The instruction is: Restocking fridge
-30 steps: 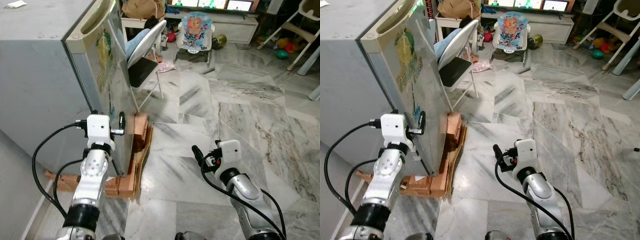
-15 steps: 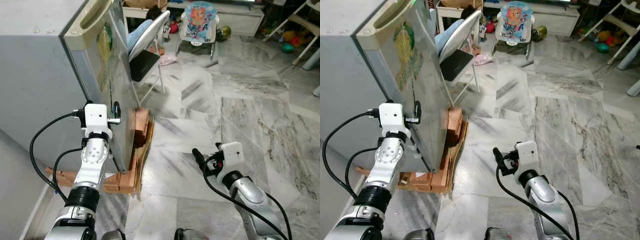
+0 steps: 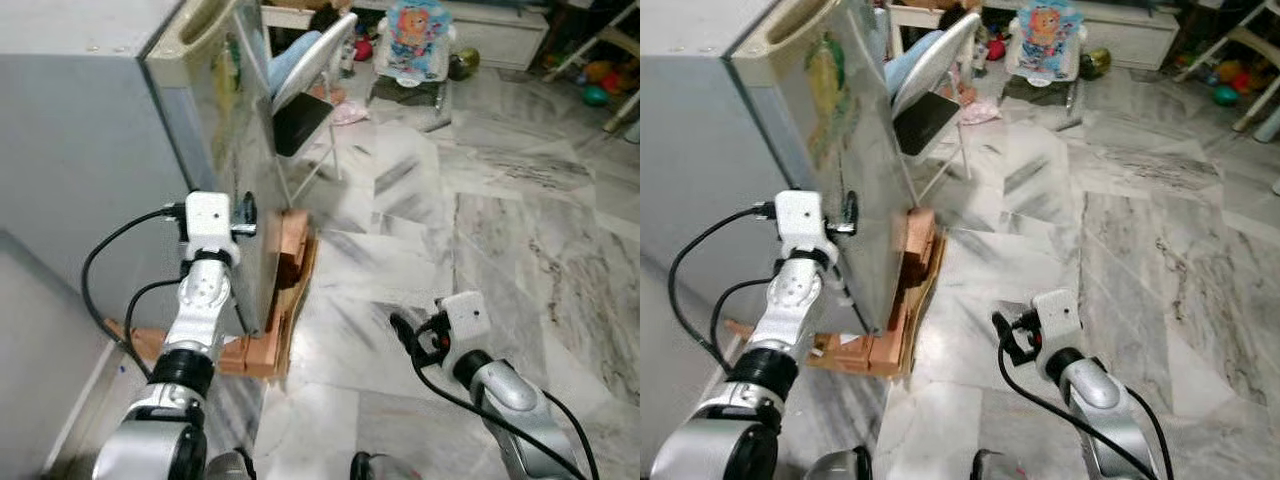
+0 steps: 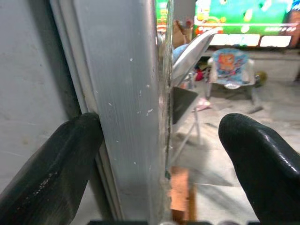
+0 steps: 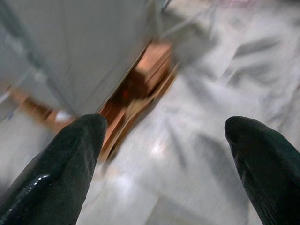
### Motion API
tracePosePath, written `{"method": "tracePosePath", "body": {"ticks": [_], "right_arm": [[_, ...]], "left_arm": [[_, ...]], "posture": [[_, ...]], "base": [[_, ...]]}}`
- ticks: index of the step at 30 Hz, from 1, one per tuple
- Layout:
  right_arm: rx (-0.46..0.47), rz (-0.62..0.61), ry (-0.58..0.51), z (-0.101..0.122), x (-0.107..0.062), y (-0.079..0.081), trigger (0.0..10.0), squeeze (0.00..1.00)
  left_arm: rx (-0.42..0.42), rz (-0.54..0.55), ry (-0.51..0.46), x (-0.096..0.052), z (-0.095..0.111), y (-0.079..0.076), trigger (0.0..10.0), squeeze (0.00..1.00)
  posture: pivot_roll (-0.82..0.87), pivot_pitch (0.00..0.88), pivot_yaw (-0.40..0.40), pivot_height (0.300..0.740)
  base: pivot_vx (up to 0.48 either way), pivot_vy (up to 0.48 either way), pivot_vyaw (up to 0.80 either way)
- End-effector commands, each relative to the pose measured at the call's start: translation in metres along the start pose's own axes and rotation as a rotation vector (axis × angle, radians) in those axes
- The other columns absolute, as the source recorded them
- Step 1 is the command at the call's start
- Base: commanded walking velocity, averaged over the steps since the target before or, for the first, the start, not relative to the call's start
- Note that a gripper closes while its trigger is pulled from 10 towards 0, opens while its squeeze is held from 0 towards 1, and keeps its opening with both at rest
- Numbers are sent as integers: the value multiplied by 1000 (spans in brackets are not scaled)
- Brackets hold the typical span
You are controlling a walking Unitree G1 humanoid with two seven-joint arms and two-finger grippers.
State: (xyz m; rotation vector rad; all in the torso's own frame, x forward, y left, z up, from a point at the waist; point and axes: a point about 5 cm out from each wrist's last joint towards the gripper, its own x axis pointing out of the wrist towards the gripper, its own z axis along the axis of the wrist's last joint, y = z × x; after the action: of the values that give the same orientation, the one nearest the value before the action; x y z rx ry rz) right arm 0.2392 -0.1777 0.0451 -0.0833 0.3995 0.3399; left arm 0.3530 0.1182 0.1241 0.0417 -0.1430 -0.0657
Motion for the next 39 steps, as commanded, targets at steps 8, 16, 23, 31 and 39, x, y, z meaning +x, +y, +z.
{"method": "tracePosePath", "body": {"ticks": [8,16,23,31,39], "right_arm": [[-17,42,39,-4,3,9,10000,0],[-7,41,11,2,7,7,10000,0],[-87,21,-70,12,13,14,10000,0],[-55,29,-183,33,20,13,10000,0],[19,10,-269,49,29,12,10000,0]], "left_arm": [[-174,-665,-148,-19,62,-153,10000,0],[-298,-487,-78,-3,53,-123,10000,0],[-190,-255,-44,-1,30,-51,10000,0],[-142,-77,26,-38,-1,-4,10000,0],[-114,29,99,-76,-17,23,10000,0]], "posture": [[-100,140,-20,740],[-93,131,-10,740],[-86,130,-8,740],[-70,114,-6,740],[-31,107,-12,740]], "base": [[0,0,0],[0,0,0],[0,0,0],[0,0,0],[0,-255,0]]}}
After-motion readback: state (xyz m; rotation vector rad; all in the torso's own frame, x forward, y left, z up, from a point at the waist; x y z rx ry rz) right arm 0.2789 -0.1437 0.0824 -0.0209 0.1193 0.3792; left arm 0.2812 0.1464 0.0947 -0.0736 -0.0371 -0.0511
